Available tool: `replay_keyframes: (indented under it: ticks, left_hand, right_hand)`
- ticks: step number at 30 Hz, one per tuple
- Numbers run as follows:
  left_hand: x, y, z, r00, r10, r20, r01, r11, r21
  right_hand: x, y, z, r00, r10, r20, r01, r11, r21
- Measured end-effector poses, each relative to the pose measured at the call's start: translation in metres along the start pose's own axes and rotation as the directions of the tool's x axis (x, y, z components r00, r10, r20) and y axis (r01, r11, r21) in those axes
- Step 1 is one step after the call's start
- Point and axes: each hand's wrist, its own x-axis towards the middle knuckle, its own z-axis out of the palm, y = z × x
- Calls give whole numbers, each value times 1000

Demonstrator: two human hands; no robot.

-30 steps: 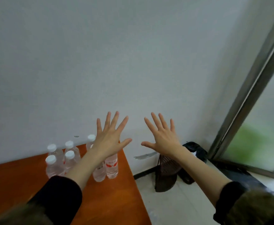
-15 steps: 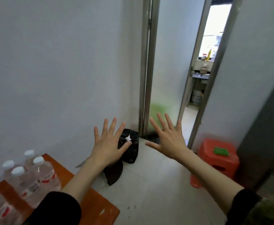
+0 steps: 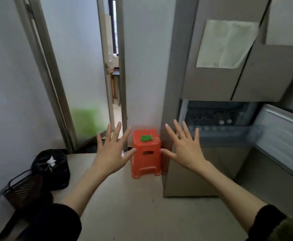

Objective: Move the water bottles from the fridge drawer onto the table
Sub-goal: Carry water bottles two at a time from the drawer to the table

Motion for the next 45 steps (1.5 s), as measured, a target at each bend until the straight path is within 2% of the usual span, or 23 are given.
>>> replay_keyframes:
  ticks: [8,14,25,32,38,45]
  left_hand:
    - [76,190,57,983,182,-12,-182,979,-86]
    - [122,280,88,962,270,40,-263,956,-129]
    - [266,350,162,929,348,128,-316,923,-221]
    - [360,372,217,900,348,261,-264,914,-307]
    - [411,399,259,839,369,401,-218,901,-375]
    - [454,432,303,829,307,467,-67,884,-463]
  right_hand:
    - [-43,187,-13,982,188,4,-187,979,-76]
    - [-41,285,-9,961,275,7,-273,955,-116]
    - [49,405,44,931,364,10,-363,930,-61]
    - [125,464,82,905,412,101,-412,911,-30]
    - [165,507,115,897,409,170,-421,906,44]
    - [203,560,161,879,394,267,-434,894,109]
